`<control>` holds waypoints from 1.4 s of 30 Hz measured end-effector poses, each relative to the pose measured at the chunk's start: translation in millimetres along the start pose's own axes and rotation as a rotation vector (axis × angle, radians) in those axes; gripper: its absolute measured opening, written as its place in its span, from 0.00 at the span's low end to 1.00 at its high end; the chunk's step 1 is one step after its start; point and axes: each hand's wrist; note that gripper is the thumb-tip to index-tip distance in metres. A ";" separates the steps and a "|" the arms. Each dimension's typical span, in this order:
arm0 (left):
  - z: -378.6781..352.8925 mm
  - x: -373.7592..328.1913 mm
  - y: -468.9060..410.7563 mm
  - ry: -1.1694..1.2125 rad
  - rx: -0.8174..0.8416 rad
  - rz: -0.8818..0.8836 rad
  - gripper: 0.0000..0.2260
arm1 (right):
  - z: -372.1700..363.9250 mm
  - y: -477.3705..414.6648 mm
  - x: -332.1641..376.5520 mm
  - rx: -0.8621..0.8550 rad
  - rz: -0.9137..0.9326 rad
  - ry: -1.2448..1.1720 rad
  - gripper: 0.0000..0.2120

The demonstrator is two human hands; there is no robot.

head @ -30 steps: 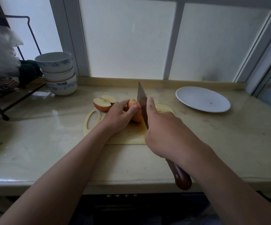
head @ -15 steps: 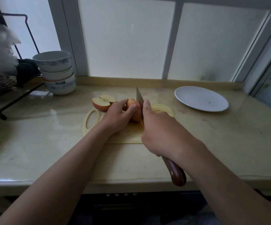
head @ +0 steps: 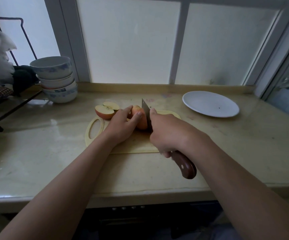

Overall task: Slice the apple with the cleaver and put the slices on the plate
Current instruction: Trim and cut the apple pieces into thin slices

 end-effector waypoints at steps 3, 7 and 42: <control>0.8 1.2 2.3 0.076 0.006 0.037 0.27 | 4.8 4.7 -6.6 0.005 0.000 -0.055 0.49; 1.8 3.4 2.1 0.170 0.020 0.061 0.18 | 5.3 16.1 -20.5 -0.087 -0.016 -0.240 0.43; 4.9 -0.7 5.9 0.152 0.046 0.020 0.23 | -2.9 9.3 -24.4 -0.334 0.067 -0.297 0.39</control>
Point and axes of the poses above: each hand's wrist, its own y-axis away from the middle knuckle, its own z-axis out of the back of the hand, x = y × z, and after that the axes turned 4 degrees about x, right-handed
